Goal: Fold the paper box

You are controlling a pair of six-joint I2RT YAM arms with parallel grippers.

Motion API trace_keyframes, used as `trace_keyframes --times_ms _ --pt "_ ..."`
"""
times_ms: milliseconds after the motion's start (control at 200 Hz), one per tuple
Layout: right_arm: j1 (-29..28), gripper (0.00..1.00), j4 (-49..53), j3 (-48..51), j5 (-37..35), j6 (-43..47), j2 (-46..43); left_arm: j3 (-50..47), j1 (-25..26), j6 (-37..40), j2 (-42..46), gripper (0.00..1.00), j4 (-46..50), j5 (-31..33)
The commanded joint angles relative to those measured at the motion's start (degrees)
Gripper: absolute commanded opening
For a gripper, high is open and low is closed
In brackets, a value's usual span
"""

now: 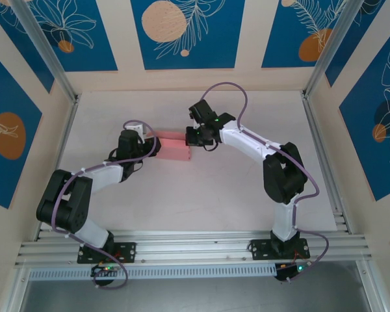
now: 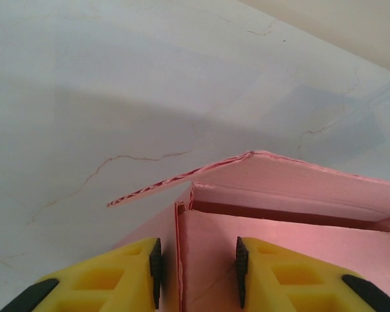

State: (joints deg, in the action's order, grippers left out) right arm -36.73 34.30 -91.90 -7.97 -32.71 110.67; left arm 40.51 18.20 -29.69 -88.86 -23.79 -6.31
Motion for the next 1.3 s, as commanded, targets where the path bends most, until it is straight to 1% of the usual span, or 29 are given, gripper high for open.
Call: trace_keyframes --times_ms 0,90,260,410,475,740,890,965,1045,1105,1200,1295 --pt "-2.2 0.01 7.9 1.2 -0.5 1.4 2.5 -0.8 1.2 -0.5 1.1 0.35 1.7 -0.2" --pt "-2.9 0.00 10.2 0.2 -3.9 2.9 2.9 -0.7 1.3 -0.5 1.0 0.35 1.8 -0.2" --pt "-2.9 0.00 12.8 -0.2 -8.0 4.0 2.5 -0.7 1.2 -0.6 1.0 0.35 1.8 0.1" --pt "-2.9 0.00 11.7 0.7 -6.6 3.9 3.0 -0.8 1.2 -0.7 1.4 0.35 1.8 0.0" --pt "-3.0 0.00 11.0 0.8 -6.1 3.4 3.7 -0.8 1.2 -0.6 1.8 0.36 1.9 -0.3" --pt "-2.9 0.00 11.1 -1.2 -5.5 2.9 4.8 -2.1 1.2 0.6 6.1 0.61 4.8 0.5" --pt "-3.0 0.00 12.0 -2.1 -5.6 2.9 5.3 -3.1 1.2 2.3 10.2 0.73 8.4 2.4" --pt "-3.0 0.00 12.2 -2.2 -5.6 2.9 5.3 -3.5 1.2 3.8 13.0 0.76 10.8 4.0" --pt "-3.1 0.00 12.3 -2.2 -5.8 2.8 5.1 -2.5 1.0 7.7 16.5 0.79 14.5 6.3" --pt "-3.2 0.00 12.4 -2.2 -5.9 3.0 5.0 -0.6 0.5 13.1 18.5 0.79 18.5 6.8" --pt "-3.3 0.00 12.5 -2.4 -6.1 3.2 4.9 6.5 -1.2 24.1 18.0 0.76 28.8 3.8" --pt "-3.4 0.00 12.5 -2.5 -6.1 3.2 4.8 15.6 -2.8 34.1 13.8 0.72 41.4 0.1"
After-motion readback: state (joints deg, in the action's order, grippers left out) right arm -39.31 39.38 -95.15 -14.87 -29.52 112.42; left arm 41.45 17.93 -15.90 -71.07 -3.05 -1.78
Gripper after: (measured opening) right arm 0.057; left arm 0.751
